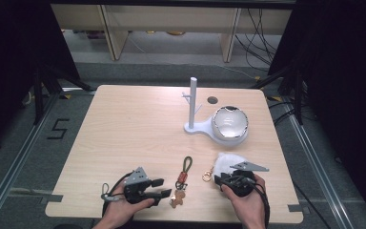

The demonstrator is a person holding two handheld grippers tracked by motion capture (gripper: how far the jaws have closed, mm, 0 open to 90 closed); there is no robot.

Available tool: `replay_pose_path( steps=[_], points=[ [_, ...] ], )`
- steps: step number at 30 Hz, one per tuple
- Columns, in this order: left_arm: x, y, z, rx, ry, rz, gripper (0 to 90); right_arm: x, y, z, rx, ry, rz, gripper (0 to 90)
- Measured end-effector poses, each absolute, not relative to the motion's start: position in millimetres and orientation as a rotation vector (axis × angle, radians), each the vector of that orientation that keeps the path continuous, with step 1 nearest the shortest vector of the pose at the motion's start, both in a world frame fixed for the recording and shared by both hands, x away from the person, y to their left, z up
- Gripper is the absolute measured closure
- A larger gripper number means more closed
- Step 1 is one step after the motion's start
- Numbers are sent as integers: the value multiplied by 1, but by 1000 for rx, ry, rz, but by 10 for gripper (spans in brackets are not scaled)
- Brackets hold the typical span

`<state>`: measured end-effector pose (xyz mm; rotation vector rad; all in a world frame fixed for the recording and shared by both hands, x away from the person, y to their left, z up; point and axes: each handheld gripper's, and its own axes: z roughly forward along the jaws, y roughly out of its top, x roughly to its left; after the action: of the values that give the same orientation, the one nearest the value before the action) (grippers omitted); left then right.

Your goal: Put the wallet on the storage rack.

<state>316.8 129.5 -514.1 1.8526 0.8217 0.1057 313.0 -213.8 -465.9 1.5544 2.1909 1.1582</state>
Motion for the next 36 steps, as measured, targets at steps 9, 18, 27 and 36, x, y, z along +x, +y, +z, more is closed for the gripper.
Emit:
replay_pose_path(
  steps=[9, 18, 27, 36],
  points=[
    [328, 158, -514, 1797, 899, 269, 380, 323, -240, -450, 1661, 2222, 1015, 614],
    [331, 175, -517, 1770, 936, 341, 361, 345, -266, -434, 1695, 2306, 846, 600],
    [330, 180, -517, 1777, 963, 376, 361, 375, -280, -430, 1859, 2386, 584, 528],
    [330, 181, -520, 1778, 953, 373, 362, 398, -293, -454, 1928, 2384, 502, 398]
  ],
)
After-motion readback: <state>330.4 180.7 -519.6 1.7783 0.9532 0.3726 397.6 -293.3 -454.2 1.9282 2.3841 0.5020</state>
